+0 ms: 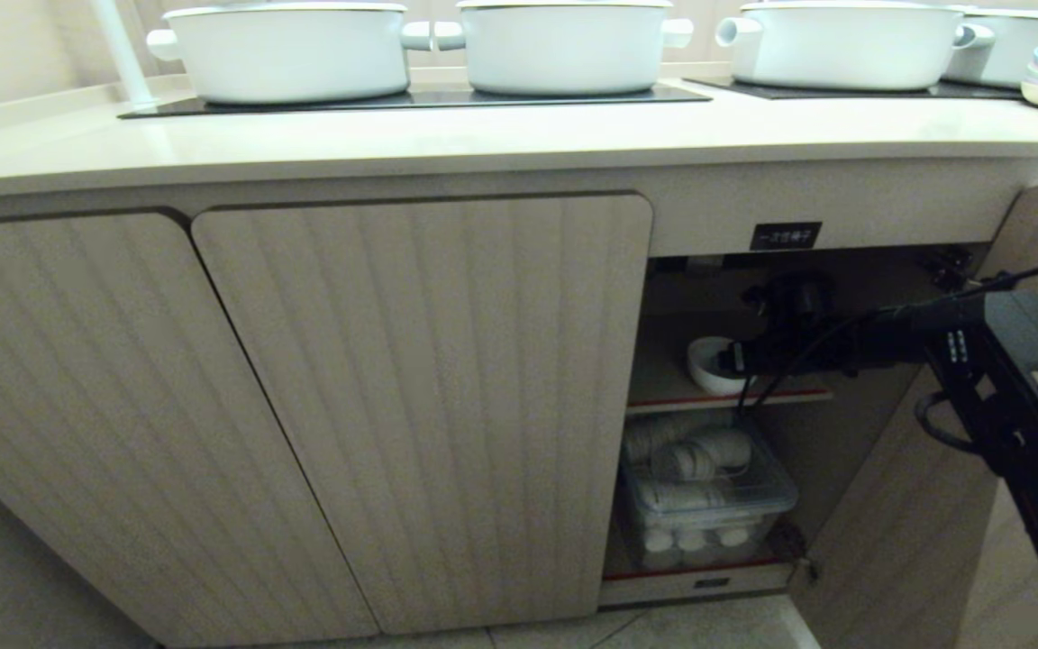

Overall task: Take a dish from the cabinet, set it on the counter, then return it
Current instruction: Take the bowl from the cabinet

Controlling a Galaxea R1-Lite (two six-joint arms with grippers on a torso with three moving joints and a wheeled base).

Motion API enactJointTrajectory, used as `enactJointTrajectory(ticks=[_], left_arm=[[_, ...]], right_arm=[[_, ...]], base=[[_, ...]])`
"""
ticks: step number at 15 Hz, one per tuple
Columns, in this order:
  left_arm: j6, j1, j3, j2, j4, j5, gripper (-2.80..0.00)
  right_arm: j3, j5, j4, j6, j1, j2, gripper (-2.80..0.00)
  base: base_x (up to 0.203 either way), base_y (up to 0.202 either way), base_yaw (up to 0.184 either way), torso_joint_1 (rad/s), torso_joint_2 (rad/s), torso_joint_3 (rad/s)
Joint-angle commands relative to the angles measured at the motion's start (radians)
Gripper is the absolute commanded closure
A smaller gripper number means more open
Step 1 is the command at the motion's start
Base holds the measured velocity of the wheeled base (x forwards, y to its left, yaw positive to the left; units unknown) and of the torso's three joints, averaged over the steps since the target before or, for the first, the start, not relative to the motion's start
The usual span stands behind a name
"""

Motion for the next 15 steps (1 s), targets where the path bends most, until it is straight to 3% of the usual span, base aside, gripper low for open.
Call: enactJointTrajectory(ticks=[1,15], left_arm=[[-0.001,0.0,0.0,0.0,0.0,0.0,0.0],[-0.001,0.0,0.0,0.0,0.0,0.0,0.0]], right_arm=[[-0.001,0.002,0.011,-0.001,0.0,0.001,-2.8],[-0.017,0.013,0.095,-0.011,-0.007,0.001,-2.8]], base=[[0.0,0.0,0.0,0.0,0.0,0.0],[0.0,0.0,0.0,0.0,0.0,0.0]])
